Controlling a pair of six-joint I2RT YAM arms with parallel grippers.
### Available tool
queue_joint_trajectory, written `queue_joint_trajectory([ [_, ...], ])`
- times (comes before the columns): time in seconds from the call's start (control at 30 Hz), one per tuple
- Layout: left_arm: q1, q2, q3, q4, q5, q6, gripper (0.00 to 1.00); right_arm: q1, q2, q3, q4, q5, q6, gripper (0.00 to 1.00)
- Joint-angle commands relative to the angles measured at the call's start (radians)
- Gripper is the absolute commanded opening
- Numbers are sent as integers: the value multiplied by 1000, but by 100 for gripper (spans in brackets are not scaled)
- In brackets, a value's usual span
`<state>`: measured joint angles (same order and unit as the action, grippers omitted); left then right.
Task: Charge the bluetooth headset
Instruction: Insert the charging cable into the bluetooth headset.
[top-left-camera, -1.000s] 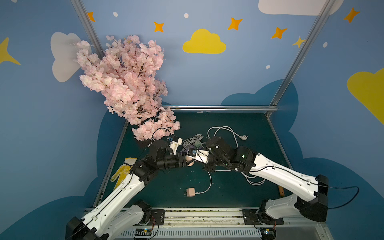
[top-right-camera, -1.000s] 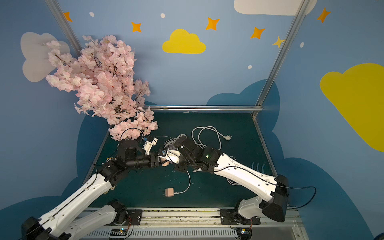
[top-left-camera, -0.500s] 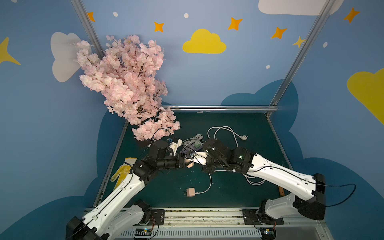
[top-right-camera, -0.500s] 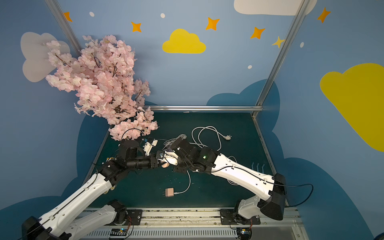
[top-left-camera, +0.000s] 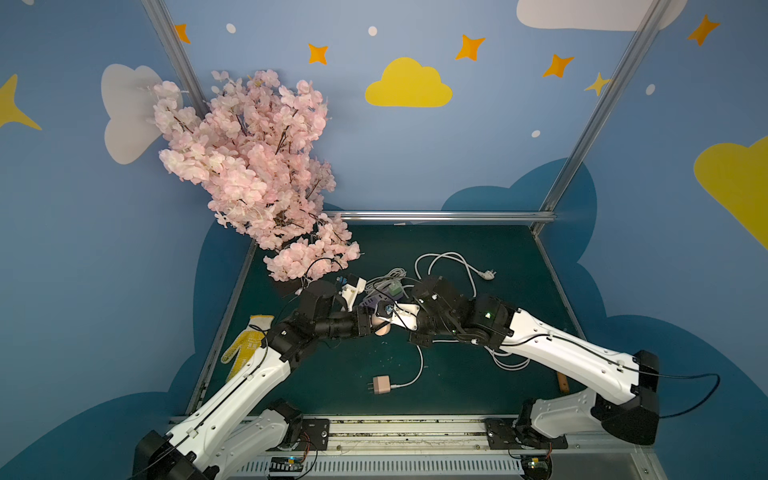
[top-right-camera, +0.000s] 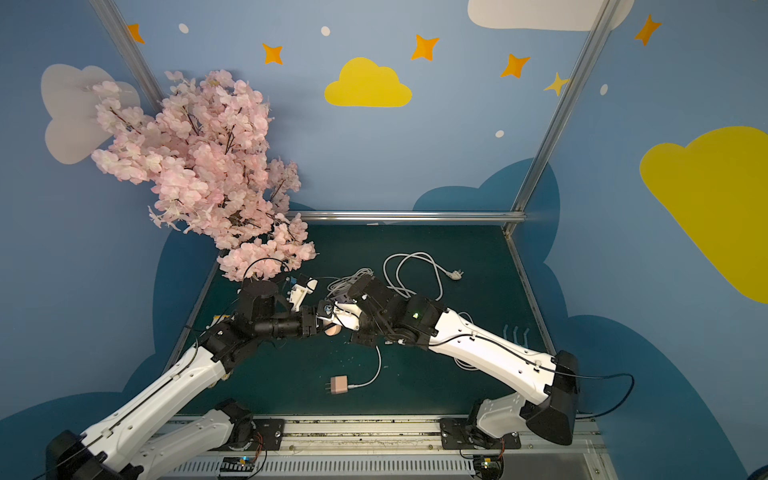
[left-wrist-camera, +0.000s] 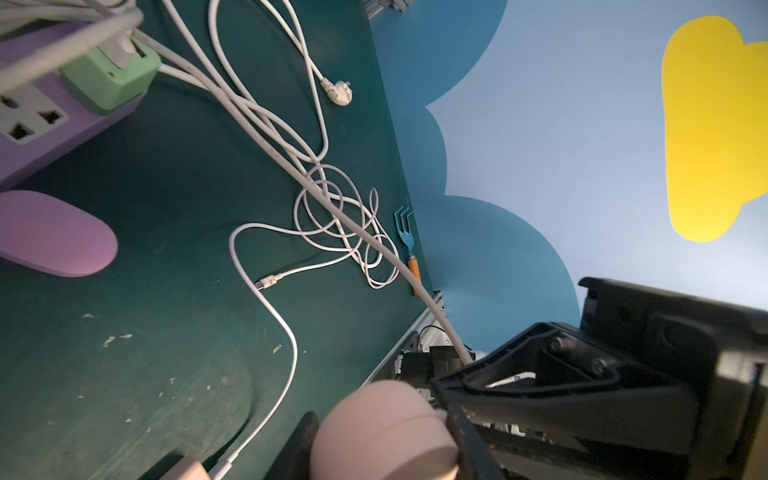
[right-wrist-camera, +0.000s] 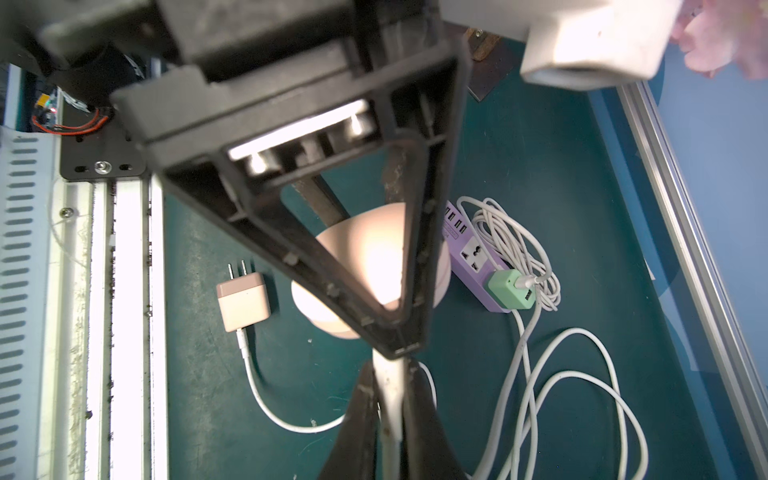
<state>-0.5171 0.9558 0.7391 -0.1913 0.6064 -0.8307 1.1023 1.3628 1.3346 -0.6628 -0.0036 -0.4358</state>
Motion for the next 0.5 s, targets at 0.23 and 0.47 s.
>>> queue_joint_trajectory([
  [0.23, -1, -9, -16, 315, 216, -64, 3, -43, -59, -19, 72, -354, 39, 0],
  [0.47, -21, 43, 24, 362, 331, -76, 3, 10, -23, 10, 6, -308, 6, 0],
])
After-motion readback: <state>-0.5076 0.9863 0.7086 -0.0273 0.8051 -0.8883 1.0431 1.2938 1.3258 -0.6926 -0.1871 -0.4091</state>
